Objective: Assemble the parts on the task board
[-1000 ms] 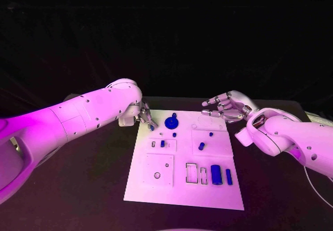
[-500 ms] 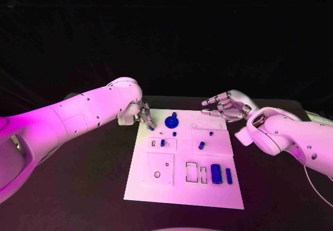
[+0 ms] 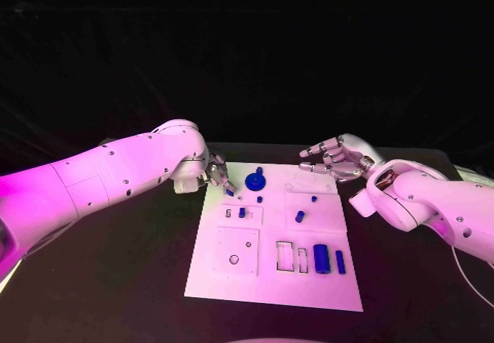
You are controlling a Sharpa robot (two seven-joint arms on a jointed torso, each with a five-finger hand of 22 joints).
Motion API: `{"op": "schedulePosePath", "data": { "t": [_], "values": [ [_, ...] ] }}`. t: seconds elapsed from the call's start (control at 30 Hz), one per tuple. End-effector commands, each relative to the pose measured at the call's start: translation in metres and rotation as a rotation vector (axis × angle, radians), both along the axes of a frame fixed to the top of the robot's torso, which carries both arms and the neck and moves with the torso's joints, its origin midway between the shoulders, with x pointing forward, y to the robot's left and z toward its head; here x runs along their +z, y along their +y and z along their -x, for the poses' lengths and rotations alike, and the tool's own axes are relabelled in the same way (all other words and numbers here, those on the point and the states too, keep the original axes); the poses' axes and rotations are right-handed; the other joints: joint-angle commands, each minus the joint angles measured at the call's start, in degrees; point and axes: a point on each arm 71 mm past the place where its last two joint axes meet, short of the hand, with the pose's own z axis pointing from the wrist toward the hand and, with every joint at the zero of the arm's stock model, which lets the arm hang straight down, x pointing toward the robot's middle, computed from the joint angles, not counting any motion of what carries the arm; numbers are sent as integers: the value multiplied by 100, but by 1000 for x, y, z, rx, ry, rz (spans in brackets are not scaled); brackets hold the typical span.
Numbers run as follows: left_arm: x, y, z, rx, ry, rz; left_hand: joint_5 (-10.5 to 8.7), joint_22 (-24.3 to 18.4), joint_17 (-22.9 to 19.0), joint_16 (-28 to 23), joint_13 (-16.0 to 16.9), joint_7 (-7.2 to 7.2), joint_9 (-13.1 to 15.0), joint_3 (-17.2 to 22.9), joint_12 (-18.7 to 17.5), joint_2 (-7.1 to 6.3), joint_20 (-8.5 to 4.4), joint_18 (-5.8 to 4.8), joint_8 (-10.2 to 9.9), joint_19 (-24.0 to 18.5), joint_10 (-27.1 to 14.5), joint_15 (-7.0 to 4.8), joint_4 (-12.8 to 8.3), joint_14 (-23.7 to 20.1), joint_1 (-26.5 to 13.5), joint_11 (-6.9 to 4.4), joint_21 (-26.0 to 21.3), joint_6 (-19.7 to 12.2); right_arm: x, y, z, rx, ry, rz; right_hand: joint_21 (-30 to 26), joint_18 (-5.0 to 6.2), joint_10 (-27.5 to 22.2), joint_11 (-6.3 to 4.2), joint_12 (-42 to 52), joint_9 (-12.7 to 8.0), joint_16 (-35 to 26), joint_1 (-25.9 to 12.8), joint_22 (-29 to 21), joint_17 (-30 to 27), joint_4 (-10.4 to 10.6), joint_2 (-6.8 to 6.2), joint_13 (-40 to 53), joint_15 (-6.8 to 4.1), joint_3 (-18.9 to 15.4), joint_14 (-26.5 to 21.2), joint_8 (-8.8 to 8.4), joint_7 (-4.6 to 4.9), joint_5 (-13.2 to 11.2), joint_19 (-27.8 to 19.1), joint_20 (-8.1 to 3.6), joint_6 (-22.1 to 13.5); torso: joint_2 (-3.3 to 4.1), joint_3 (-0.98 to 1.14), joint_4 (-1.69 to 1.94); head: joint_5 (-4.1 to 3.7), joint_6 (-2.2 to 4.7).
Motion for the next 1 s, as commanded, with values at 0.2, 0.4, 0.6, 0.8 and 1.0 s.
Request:
{"op": "schedulePosePath", "data": {
  "t": [0.2, 0.4, 0.6, 0.8, 1.0],
  "values": [
    [9, -3, 20, -34, -90, 82, -32, 959, 1509, 18, 113, -41, 11, 828, 125, -79, 14, 17, 46, 365, 112, 14, -784, 612, -70, -22, 51, 23, 0, 1, 1, 17, 1, 2, -29, 56, -4, -11, -12, 7, -8, 0, -1, 910, 11, 50, 18, -20, -20, 461, -2, -7, 33, -25, -28, 34, 3, -3, 1, 57, -23],
    [5, 2, 30, -59, -161, 64, -34, 1017, 1509, 18, 167, -50, 11, 857, 181, -115, 8, 2, 55, 392, 152, 10, -807, 612, -79, -30, 97, 48, 0, 0, 1, 16, 1, 2, -29, 56, -4, -11, -12, 7, -8, 0, -1, 910, 11, 50, 18, -20, -20, 461, -2, -7, 33, -25, -28, 34, -11, -3, 24, 68, -37],
    [-2, 5, 35, -65, -177, 72, -35, 1040, 1509, 18, 218, -54, 11, 870, 230, -129, 5, -4, 58, 403, 184, 7, -810, 612, -89, -33, 116, 62, -1, 0, 1, 16, 0, 2, -29, 56, -4, -11, -12, 7, -8, 0, -1, 910, 11, 50, 18, -20, -20, 461, -2, -7, 33, -25, -28, 34, -1, -14, 17, 84, -53],
    [-13, 6, 42, -75, -170, 66, -36, 1046, 1509, 18, 226, -57, 10, 879, 240, -141, 3, -6, 59, 405, 193, 4, -815, 612, -94, -36, 121, 70, -1, 0, 1, 15, -2, 1, -32, 57, -7, -11, -18, 7, -13, -3, -6, 901, 13, 52, 13, -20, -21, 459, -2, -7, 34, -27, -28, 34, -1, -9, 19, 94, -66],
    [-20, 7, 44, -80, -156, 57, -37, 1050, 1509, 18, 228, -59, 8, 885, 243, -149, 1, -6, 60, 407, 197, 3, -815, 612, -103, -38, 124, 77, -2, 0, 1, 15, -2, 0, -34, 58, -10, -11, -23, 7, -18, -5, -11, 894, 14, 54, 8, -20, -22, 458, -2, -7, 34, -29, -28, 35, 0, -6, 11, 105, -84]
  ]
}}
